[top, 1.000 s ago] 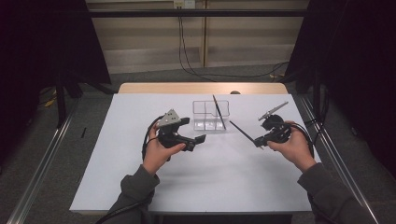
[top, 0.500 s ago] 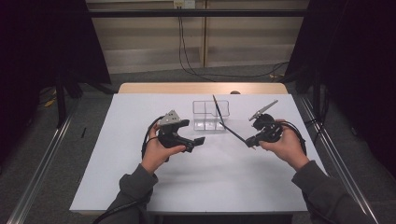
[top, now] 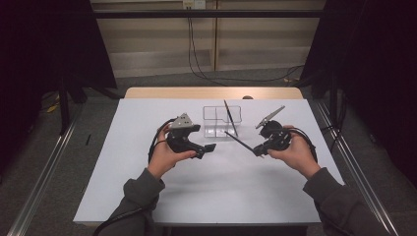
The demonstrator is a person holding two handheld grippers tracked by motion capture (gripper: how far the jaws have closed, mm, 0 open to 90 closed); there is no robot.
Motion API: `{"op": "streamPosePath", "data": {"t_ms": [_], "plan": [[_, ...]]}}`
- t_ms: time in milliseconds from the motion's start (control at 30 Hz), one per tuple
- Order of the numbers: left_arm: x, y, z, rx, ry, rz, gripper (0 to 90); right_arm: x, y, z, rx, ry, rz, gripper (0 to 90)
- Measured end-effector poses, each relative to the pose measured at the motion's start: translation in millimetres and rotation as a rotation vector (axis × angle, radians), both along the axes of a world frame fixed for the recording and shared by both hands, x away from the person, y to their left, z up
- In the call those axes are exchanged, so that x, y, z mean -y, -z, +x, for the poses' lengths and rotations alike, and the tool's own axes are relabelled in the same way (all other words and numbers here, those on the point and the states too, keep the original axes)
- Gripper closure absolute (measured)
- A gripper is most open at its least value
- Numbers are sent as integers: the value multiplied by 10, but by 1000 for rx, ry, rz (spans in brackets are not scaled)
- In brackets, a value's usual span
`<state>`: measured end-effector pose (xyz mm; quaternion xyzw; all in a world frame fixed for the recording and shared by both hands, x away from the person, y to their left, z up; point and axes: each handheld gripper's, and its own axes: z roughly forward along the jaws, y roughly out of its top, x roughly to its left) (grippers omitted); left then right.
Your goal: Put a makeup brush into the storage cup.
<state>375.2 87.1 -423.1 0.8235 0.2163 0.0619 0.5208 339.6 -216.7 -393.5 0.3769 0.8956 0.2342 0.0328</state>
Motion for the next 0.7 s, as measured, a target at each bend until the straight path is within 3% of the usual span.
{"op": "streamPosePath", "data": {"t_ms": [167, 533, 567, 700], "plan": [[46, -48, 16, -5, 25, 14, 39, -50, 8, 2, -6, -20, -4, 854], [159, -120, 38, -3, 68, 150, 53, -150, -12, -10, -2, -55, -10, 854], [170, -111, 40, -7, 72, 138, 54, -154, -13, -12, -3, -54, -9, 854], [187, -131, 43, -2, 80, 162, 64, -173, -8, -13, -13, -65, -14, 854]]}}
